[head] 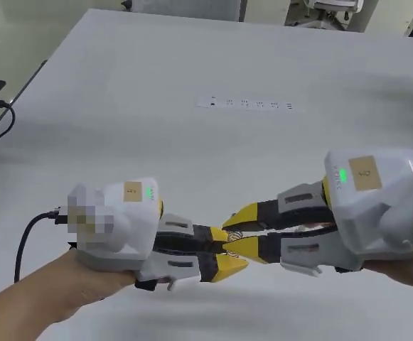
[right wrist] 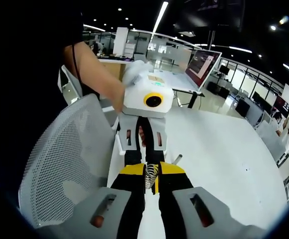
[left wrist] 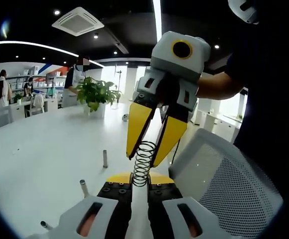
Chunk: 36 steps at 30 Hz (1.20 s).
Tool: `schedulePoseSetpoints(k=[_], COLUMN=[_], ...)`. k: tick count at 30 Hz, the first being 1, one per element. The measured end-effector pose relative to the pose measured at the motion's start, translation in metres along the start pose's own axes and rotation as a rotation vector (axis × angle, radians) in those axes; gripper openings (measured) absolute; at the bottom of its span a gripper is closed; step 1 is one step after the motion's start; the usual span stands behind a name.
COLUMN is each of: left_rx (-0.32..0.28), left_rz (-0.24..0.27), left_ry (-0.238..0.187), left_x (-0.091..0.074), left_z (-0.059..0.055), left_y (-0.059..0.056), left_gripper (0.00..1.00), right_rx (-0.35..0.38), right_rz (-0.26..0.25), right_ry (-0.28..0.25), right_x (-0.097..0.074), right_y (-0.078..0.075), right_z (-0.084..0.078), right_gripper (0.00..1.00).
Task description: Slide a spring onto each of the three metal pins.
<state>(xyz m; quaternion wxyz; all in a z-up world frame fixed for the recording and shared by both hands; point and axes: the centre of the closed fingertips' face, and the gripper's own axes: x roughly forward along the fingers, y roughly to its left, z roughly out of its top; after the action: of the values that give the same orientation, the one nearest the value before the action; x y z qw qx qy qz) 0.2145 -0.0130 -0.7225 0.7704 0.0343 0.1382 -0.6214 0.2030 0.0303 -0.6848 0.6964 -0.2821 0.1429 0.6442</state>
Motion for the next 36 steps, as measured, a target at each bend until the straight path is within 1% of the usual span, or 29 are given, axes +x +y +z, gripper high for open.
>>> schedulePoseSetpoints(k=[5, 9, 14, 15, 18, 22, 25, 27, 31, 34, 36], left_rx=[-0.009, -0.011, -0.008, -0.010, -0.005, -0.010, -0.009, -0.011, -0.015, -0.025, -0.023], left_rz=[0.009, 0.011, 0.014, 0.014, 0.025, 0.034, 0.047, 0.053, 0.063, 0.075, 0.084], left_ry=[-0.005, -0.001, 0.007, 0.007, 0.011, 0.011, 0.020, 0.019, 0.029, 0.037, 0.054], left_x=[0.000, 0.000, 0.001, 0.001, 0.000, -0.001, -0.003, -0.005, -0.008, -0.012, -0.015], left_z=[0.002, 0.000, -0.002, -0.002, -0.002, -0.003, -0.005, -0.006, -0.009, -0.014, -0.019], left_y=[0.001, 0.002, 0.001, 0.001, 0.003, 0.006, 0.008, 0.009, 0.010, 0.011, 0.012], left_gripper=[0.04, 0.06, 0.11, 0.13, 0.19, 0.23, 0.28, 0.30, 0.32, 0.36, 0.38], right_rx=[0.003, -0.002, 0.001, -0.005, -0.008, -0.008, -0.012, -0.012, -0.013, -0.014, -0.011], right_rz=[-0.007, -0.010, -0.016, -0.019, -0.020, -0.023, -0.023, -0.024, -0.027, -0.033, -0.037], right_ry=[-0.003, 0.001, 0.001, 0.002, 0.003, 0.003, 0.004, 0.002, 0.004, 0.007, 0.008], right_x=[0.000, 0.001, 0.000, -0.001, -0.001, -0.001, -0.001, -0.001, -0.001, -0.001, -0.003], right_y=[-0.003, -0.003, -0.005, -0.006, -0.007, -0.008, -0.009, -0.009, -0.010, -0.011, -0.012], right_z=[0.001, 0.001, 0.001, 0.001, 0.002, 0.002, 0.003, 0.003, 0.003, 0.001, 0.000], right_gripper=[0.06, 0.06, 0.06, 0.06, 0.06, 0.06, 0.06, 0.06, 0.06, 0.06, 0.06])
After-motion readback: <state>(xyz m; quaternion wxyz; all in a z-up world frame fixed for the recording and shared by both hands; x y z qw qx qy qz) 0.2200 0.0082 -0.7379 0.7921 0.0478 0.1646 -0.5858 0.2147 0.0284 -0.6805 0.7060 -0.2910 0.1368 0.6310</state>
